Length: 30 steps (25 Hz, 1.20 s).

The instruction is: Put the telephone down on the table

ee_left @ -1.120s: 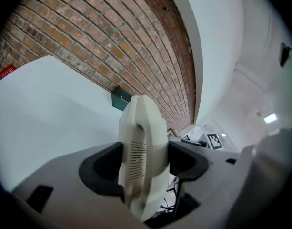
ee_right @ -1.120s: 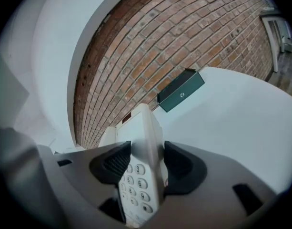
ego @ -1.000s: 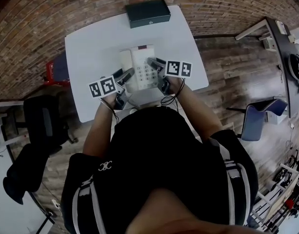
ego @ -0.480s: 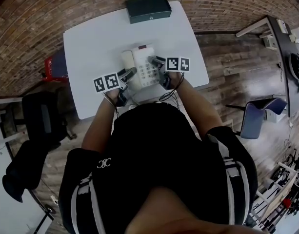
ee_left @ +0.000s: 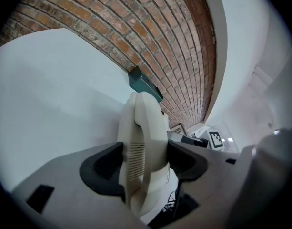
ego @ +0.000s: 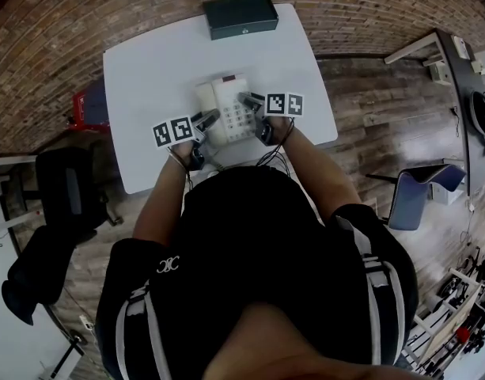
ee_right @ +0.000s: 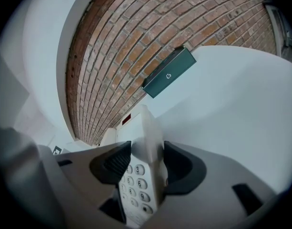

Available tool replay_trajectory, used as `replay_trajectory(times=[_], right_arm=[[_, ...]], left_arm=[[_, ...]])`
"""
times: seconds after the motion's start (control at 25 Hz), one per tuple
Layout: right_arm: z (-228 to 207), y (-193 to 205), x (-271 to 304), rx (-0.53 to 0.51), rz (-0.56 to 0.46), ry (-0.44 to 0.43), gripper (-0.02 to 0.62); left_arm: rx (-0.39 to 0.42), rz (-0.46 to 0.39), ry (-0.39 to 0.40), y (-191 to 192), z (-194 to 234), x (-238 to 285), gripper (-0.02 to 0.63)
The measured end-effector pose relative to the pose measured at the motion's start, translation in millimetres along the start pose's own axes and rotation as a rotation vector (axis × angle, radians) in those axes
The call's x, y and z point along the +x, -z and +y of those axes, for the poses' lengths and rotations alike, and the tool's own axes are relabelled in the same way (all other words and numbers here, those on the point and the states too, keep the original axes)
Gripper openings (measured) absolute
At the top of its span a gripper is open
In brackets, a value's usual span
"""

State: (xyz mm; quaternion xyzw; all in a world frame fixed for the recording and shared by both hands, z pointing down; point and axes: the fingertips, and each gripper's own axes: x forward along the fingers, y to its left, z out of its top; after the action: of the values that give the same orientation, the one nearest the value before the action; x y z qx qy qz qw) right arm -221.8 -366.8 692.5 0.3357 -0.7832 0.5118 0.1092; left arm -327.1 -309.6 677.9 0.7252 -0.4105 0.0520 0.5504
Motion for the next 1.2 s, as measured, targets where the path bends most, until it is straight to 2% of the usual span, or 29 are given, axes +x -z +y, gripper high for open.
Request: replay_trajectory(times=[0.32, 0.6, 0.76, 0.84, 0.96, 1.0, 1.08, 1.12, 1.2], right_arm=[[-9.3, 1.7, 4.6, 0.043, 0.009, 0.028, 0.193], [-10.3, 2.3, 7.7, 0.068, 0.014, 0.020, 0.197], [-11.2, -1.4, 7.0, 0.014, -0.010, 0.064, 0.213], [-13.4, -12.9, -1.9, 0.004, -0.075, 0.093, 0.213], [-10.9, -39.3, -26.3, -0.019, -0.228, 0.141, 0.199], [-7.8, -47.3, -34.9, -0.045, -0.275, 0.158, 0.144], [0.8, -57.9, -48.9, -0.109, -0.346, 0.180, 0.048], [6.0, -60.5, -53.5, -0.140, -0.366, 0.180, 0.029], [18.4, -62.5, -57.6, -0.214, -0.372, 0.180, 0.005]], left_arm=[[-0.038, -0.007, -0.012, -3.6, 7.1, 6.2, 0.296], [-0.021, 0.021, -0.014, -3.3, 8.1, 10.1, 0.304], [0.072, 0.013, -0.061, -7.4, 9.0, 6.1, 0.328], [0.126, -0.015, -0.098, -12.8, 9.7, -3.2, 0.328], [0.196, -0.101, -0.164, -28.2, 9.5, -27.1, 0.321], [0.215, -0.130, -0.187, -33.6, 8.7, -35.5, 0.267], [0.252, -0.191, -0.231, -44.6, 4.3, -51.0, 0.086], [0.272, -0.226, -0.248, -50.6, 0.1, -57.9, 0.040], [0.322, -0.296, -0.269, -63.2, -11.8, -70.3, 0.011]])
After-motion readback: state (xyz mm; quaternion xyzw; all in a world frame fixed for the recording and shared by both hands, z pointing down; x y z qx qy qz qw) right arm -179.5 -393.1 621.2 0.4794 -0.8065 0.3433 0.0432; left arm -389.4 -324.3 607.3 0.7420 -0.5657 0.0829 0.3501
